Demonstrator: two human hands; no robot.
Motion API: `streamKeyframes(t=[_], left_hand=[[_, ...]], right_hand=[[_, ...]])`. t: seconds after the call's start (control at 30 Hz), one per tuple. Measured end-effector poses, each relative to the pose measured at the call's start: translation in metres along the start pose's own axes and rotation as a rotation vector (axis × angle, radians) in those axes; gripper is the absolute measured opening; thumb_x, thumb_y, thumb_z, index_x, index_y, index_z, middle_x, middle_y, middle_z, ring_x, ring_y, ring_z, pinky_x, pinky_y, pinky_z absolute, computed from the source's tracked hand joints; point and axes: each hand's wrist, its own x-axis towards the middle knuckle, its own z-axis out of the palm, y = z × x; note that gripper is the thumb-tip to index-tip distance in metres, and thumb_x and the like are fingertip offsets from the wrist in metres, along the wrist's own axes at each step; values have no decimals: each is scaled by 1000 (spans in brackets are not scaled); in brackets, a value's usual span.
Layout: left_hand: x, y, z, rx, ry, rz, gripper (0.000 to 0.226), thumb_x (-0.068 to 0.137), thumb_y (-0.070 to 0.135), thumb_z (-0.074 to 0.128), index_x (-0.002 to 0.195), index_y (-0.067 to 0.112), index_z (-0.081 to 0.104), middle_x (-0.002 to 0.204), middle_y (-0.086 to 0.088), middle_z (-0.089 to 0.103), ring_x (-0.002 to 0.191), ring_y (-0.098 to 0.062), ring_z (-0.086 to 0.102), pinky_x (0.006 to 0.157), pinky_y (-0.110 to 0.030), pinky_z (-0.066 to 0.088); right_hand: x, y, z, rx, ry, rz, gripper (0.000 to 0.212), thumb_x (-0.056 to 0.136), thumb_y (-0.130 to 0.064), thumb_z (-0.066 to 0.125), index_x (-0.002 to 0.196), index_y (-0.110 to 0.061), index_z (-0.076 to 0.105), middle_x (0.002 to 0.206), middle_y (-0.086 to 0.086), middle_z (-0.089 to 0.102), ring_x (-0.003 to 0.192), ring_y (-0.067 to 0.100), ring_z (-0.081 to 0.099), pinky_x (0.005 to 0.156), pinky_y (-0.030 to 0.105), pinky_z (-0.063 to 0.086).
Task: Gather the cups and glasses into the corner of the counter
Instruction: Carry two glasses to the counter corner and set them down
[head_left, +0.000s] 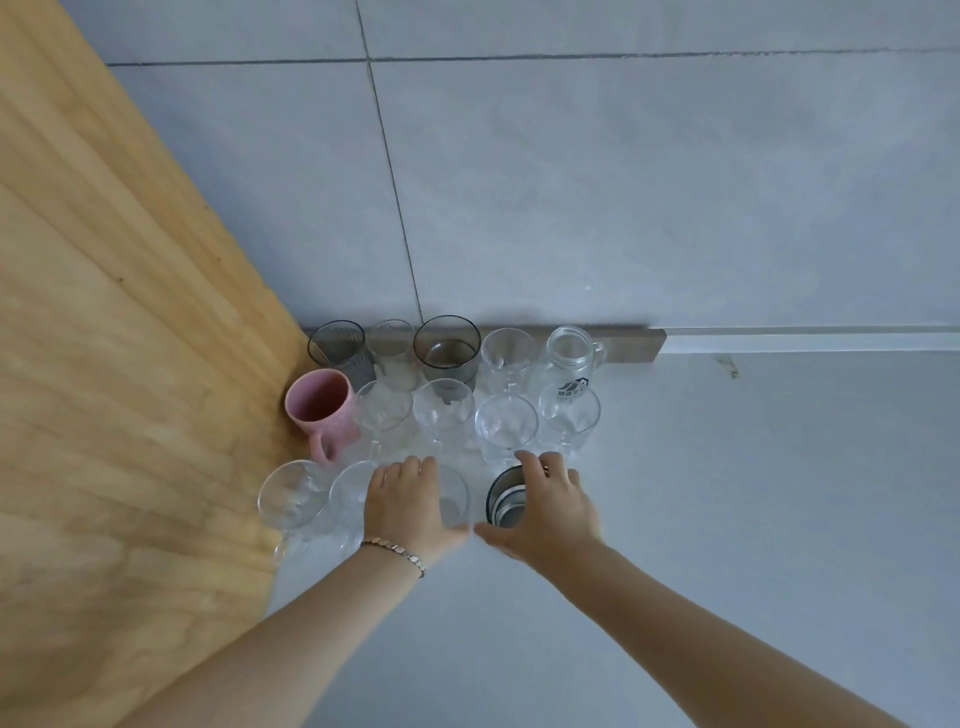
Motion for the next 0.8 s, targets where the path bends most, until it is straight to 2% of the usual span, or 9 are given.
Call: streamKeyframes(t=[0.1, 0.2, 0.33, 0.47, 0.57, 0.63, 0.67, 0.73, 0.8], left_hand=[[0, -4, 3, -3, 15, 25, 78, 67, 61, 63, 127, 16, 43, 119, 0, 55, 113, -21, 51, 103, -30, 32], [-2, -5, 3, 7, 18, 44, 82, 69, 62, 61, 134, 16, 38, 123, -1, 54, 114, -21, 50, 105, -30, 31], [-4, -7, 4, -4, 38, 52, 85, 69, 62, 61, 136, 15, 37, 123, -1, 54, 115, -22, 50, 104, -30, 31], [-5, -6, 3, 19, 24, 57, 88, 71, 61, 60, 140, 14, 31, 128, -1, 51, 119, -20, 48, 105, -29, 31], [-13, -4, -2, 33, -34, 57, 93, 75, 55, 61, 145, 11, 19, 139, -4, 41, 129, -21, 41, 111, -30, 28], [-24, 2, -12, 32, -12, 90, 89, 76, 45, 66, 145, 8, 24, 142, -11, 40, 132, -26, 40, 111, -35, 31], [-30, 6, -19, 18, 22, 132, 84, 73, 36, 72, 141, 4, 34, 137, -16, 46, 127, -31, 47, 107, -40, 38], [-40, 17, -32, -23, 143, 294, 69, 56, 15, 85, 118, 0, 60, 111, -19, 65, 100, -37, 65, 85, -43, 55], [-51, 37, -43, -22, 217, 456, 48, 48, 6, 87, 93, 4, 71, 87, -10, 73, 73, -30, 71, 64, -34, 59]], right_hand=[[-11, 8, 6, 165, -51, 102, 115, 60, -53, 77, 147, -29, 5, 141, 2, 27, 126, 26, 41, 98, 34, 43], [-21, 18, 13, 242, -102, 167, 115, 66, -34, 74, 147, -35, -7, 127, 5, 37, 105, 27, 58, 80, 29, 48], [-20, 12, 17, 348, -69, 160, 107, 69, -27, 76, 146, -36, 2, 124, 6, 40, 105, 27, 59, 84, 30, 49], [-19, 9, 18, 404, -79, 150, 107, 70, -26, 77, 147, -35, 3, 127, 7, 39, 110, 26, 58, 88, 30, 48], [-24, 18, 12, 362, -118, 126, 101, 76, -21, 73, 149, -29, 3, 131, 8, 41, 114, 27, 56, 94, 33, 47], [-31, 33, 6, 287, -189, 111, 91, 79, -22, 70, 148, -26, 11, 132, 8, 45, 114, 26, 55, 94, 33, 48], [-34, 43, 2, 238, -237, 110, 82, 80, -23, 68, 146, -26, 19, 133, 7, 47, 115, 25, 55, 94, 33, 48], [-44, 68, -9, 153, -325, 132, 61, 85, -28, 62, 139, -24, 36, 133, 4, 51, 117, 22, 54, 96, 33, 47], [-57, 99, -21, 101, -368, 177, 50, 87, -29, 58, 135, -24, 43, 134, 2, 51, 118, 21, 54, 99, 34, 46]])
